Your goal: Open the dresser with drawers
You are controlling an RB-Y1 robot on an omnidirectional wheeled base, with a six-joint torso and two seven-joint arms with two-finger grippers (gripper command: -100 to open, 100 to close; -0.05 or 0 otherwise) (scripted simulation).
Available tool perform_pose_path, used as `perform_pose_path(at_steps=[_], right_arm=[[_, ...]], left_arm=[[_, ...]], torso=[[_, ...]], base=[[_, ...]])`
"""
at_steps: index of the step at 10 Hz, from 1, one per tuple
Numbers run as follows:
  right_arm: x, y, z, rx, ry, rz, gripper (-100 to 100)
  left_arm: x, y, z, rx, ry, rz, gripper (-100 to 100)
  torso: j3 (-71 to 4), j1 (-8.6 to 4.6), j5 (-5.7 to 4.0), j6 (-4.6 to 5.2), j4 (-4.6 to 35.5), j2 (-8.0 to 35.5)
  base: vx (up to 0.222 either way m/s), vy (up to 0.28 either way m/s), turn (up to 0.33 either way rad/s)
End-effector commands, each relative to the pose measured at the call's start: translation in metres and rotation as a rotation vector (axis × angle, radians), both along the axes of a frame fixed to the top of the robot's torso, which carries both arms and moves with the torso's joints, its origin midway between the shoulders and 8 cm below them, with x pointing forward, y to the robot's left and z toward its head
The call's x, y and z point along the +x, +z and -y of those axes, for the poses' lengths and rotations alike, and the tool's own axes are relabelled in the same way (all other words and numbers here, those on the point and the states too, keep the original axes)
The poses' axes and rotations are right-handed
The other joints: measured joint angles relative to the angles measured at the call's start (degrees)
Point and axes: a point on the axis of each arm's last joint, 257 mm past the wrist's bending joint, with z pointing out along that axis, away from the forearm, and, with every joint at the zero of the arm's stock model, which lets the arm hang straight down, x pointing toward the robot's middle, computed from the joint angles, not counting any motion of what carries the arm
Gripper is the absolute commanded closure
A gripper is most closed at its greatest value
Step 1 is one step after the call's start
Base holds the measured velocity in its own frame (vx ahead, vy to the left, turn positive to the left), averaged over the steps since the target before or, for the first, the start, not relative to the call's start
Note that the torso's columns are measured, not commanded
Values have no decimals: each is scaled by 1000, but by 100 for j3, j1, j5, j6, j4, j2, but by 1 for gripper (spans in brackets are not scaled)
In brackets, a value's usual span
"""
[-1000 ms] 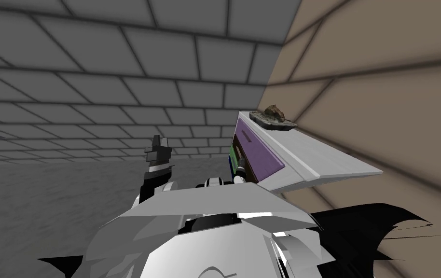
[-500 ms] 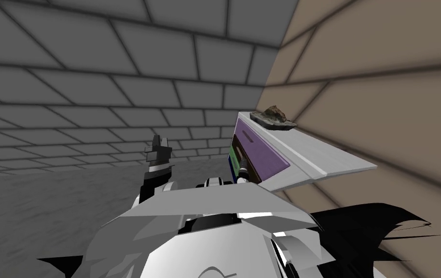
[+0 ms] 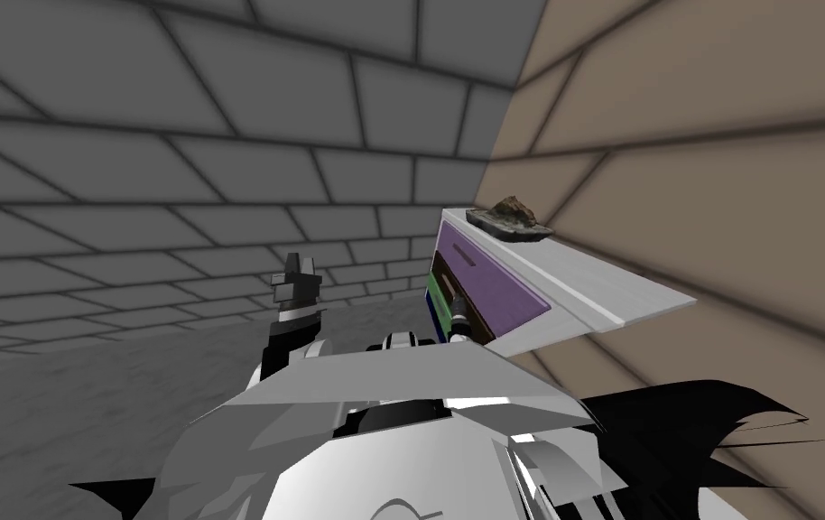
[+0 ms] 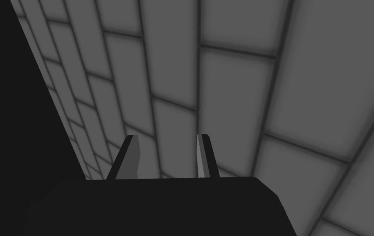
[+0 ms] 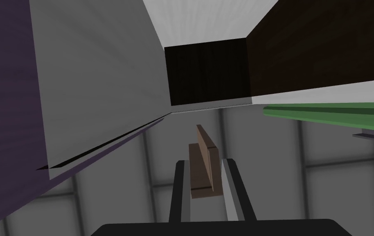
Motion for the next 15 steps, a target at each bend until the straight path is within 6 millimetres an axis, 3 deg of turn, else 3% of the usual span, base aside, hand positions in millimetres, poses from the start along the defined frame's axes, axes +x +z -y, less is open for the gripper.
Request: perform_pose_path(at_steps=[1, 3, 8, 11, 13, 14, 15], right_arm=[[3, 9, 5, 5, 48, 23, 100], [-1, 5, 5, 26, 80, 17, 100], [-7, 8, 28, -13, 123, 0, 100], [-20, -3, 33, 32, 175, -31, 100], [-20, 4, 51, -13, 185, -38, 100], [-18, 1, 44, 1, 185, -36, 100], [-12, 2, 62, -2, 157, -37, 100]], left_arm=[[0, 0, 0, 0, 0, 0, 0], [0, 0, 0, 0, 0, 0, 0], [0, 0, 0, 0, 0, 0, 0], [0, 0, 0, 0, 0, 0, 0], [0, 0, 0, 0, 0, 0, 0], [0, 0, 0, 0, 0, 0, 0], [0, 0, 0, 0, 0, 0, 0]], torso=[[-1, 13, -2, 7, -8, 0], [5, -31, -8, -4, 4, 10], [14, -3, -4, 33, -17, 33], [24, -18, -6, 58, -19, 57], [31, -27, -14, 72, -28, 69], [34, -50, -16, 64, -20, 72], [31, -52, -19, 55, -17, 63]], base=[[64, 133, -136], [38, 65, -104], [42, 84, -103], [52, 103, -184], [34, 102, -68], [8, 24, 16], [-82, 72, 195]])
